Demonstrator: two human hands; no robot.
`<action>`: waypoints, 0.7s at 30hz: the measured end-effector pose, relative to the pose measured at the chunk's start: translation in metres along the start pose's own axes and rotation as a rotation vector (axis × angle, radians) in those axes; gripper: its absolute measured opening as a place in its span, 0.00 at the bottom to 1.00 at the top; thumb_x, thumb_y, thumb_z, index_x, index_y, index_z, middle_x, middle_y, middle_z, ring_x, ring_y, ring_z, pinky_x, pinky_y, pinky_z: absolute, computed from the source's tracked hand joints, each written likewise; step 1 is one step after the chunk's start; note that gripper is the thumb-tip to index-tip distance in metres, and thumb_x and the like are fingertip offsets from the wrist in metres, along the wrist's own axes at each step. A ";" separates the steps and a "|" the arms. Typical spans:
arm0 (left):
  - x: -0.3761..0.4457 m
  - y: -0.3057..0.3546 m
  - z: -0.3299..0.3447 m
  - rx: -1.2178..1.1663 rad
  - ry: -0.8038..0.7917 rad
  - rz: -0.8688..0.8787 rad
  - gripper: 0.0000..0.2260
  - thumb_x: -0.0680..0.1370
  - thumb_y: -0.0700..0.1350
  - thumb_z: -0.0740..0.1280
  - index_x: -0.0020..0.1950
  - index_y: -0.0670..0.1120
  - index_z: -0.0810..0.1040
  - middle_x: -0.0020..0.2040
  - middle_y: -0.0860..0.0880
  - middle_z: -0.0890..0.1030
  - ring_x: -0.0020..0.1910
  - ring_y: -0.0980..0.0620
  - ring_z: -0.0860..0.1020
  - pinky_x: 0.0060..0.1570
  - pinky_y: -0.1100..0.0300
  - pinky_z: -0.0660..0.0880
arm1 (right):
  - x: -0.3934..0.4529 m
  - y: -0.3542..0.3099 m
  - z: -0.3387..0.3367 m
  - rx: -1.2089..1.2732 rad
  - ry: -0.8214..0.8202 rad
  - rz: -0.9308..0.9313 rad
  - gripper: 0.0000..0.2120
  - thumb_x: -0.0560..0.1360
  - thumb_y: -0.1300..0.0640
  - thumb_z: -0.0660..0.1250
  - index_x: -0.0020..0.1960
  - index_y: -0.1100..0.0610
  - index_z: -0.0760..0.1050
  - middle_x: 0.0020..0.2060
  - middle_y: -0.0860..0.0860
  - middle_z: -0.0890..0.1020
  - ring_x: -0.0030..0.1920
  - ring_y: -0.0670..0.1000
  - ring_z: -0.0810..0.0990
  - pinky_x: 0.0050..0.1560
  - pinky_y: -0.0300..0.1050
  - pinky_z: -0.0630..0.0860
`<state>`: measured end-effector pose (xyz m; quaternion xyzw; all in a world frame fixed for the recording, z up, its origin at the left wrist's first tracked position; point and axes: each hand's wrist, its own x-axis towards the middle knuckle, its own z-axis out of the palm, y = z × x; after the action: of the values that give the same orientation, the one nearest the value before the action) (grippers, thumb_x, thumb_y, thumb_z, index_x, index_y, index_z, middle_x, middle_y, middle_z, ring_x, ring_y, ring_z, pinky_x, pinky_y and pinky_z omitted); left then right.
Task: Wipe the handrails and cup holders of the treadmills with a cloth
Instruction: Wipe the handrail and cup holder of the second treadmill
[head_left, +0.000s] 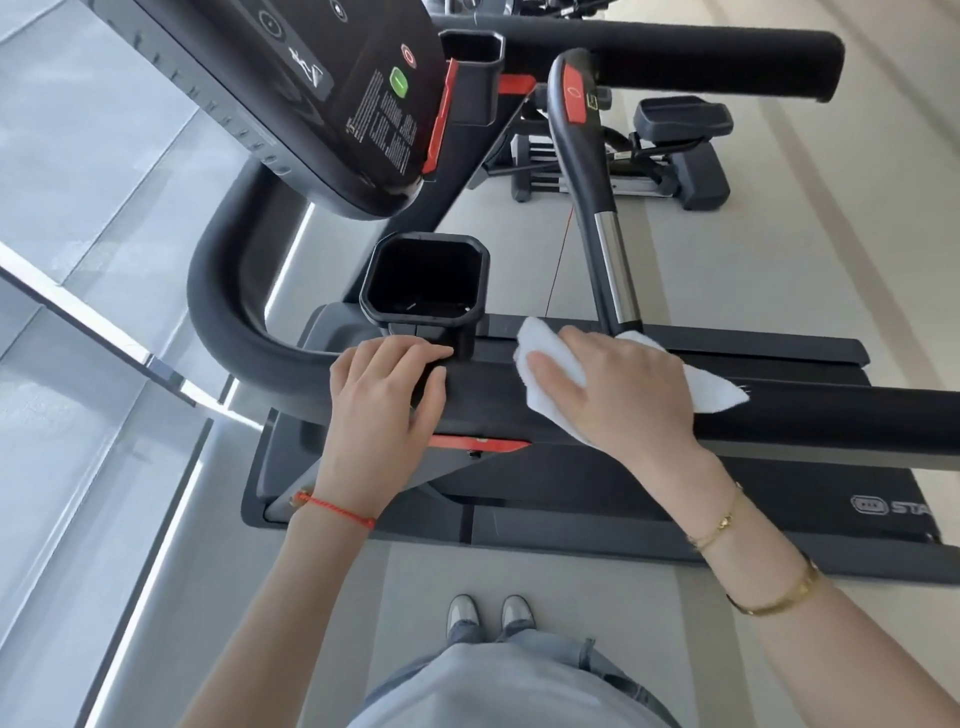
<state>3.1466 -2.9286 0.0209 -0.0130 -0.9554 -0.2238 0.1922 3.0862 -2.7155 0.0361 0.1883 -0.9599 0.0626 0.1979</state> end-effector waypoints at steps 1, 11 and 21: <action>0.000 0.000 0.000 0.009 0.002 0.004 0.13 0.82 0.47 0.59 0.60 0.48 0.80 0.56 0.52 0.80 0.58 0.49 0.75 0.66 0.50 0.65 | 0.004 -0.009 0.003 -0.011 -0.020 -0.003 0.19 0.76 0.39 0.55 0.34 0.52 0.64 0.23 0.46 0.67 0.24 0.51 0.64 0.26 0.39 0.48; -0.002 -0.001 0.003 0.047 0.017 0.026 0.13 0.82 0.46 0.58 0.61 0.49 0.80 0.57 0.52 0.80 0.59 0.48 0.74 0.66 0.50 0.63 | 0.029 -0.021 0.012 0.161 -0.272 -0.026 0.23 0.77 0.35 0.49 0.40 0.49 0.72 0.28 0.44 0.71 0.33 0.54 0.73 0.31 0.45 0.57; -0.001 -0.004 0.001 0.051 0.002 0.032 0.12 0.82 0.46 0.59 0.61 0.48 0.80 0.57 0.53 0.81 0.59 0.48 0.74 0.65 0.51 0.63 | 0.030 -0.024 0.010 0.164 -0.267 -0.057 0.25 0.76 0.32 0.47 0.42 0.48 0.74 0.29 0.44 0.73 0.33 0.53 0.74 0.34 0.45 0.62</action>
<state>3.1471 -2.9314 0.0184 -0.0233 -0.9603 -0.1961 0.1973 3.0663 -2.7492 0.0405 0.2378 -0.9636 0.1094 0.0540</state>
